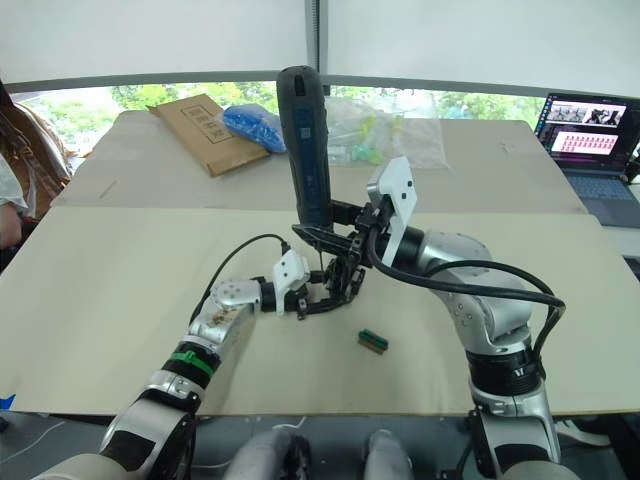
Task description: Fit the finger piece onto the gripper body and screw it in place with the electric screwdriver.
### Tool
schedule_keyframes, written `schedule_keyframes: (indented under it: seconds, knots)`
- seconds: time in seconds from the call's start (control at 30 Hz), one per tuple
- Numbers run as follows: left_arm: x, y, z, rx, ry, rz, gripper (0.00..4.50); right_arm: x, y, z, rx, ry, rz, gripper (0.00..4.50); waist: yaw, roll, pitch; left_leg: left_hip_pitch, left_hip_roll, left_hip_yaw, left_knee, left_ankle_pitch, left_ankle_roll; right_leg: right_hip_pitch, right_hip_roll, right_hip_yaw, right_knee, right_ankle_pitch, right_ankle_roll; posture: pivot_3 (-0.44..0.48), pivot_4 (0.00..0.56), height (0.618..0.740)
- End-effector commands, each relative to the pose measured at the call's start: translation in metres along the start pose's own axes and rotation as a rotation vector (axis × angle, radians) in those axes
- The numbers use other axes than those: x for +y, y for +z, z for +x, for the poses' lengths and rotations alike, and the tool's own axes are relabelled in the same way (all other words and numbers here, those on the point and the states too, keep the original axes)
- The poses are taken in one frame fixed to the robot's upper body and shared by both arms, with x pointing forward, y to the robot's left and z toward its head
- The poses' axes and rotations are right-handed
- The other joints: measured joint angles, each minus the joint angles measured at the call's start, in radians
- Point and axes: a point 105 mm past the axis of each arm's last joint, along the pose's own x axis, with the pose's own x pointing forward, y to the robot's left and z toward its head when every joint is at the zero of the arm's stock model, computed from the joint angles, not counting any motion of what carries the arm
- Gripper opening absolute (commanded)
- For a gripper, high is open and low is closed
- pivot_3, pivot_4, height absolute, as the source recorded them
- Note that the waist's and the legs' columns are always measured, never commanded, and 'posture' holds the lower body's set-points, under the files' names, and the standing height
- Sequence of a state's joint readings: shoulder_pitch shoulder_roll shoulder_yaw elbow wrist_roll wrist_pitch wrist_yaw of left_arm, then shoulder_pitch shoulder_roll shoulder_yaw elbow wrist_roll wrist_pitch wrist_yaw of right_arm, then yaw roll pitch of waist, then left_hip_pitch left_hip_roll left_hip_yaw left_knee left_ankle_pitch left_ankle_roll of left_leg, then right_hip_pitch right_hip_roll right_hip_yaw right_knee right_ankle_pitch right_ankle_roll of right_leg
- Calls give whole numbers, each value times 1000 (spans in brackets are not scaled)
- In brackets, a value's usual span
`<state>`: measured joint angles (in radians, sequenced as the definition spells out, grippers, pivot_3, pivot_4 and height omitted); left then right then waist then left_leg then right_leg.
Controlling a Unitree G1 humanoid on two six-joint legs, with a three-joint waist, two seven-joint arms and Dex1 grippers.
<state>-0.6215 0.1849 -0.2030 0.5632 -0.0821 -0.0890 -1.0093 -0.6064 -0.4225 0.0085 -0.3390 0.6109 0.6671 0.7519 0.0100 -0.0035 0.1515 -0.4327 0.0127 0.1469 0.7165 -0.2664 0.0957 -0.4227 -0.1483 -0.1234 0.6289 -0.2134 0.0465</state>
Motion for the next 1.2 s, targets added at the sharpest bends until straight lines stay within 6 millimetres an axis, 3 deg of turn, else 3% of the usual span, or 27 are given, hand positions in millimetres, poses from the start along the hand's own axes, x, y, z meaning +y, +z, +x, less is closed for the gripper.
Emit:
schedule_keyframes:
  seconds: [0.03, 0.37, 1.2]
  knots:
    - [1, 12, 3, -26, -5, 48, 2301, 1, 18, -3, -67, 0, -64, 1929, 0, 0, 0, 0, 0, 0, 0, 0, 0, 0, 0, 0, 0, 0, 0, 0, 150, 732]
    - [1, 12, 4, -24, -10, 45, 2301, 2, 40, -10, -93, -8, -67, 1929, 0, 0, 0, 0, 0, 0, 0, 0, 0, 0, 0, 0, 0, 0, 0, 0, 150, 732]
    - [1, 12, 5, -25, -13, 45, 2301, 0, 29, -13, -61, -37, -51, 1929, 1, 0, 0, 0, 0, 0, 0, 0, 0, 0, 0, 0, 0, 0, 0, 0, 150, 732]
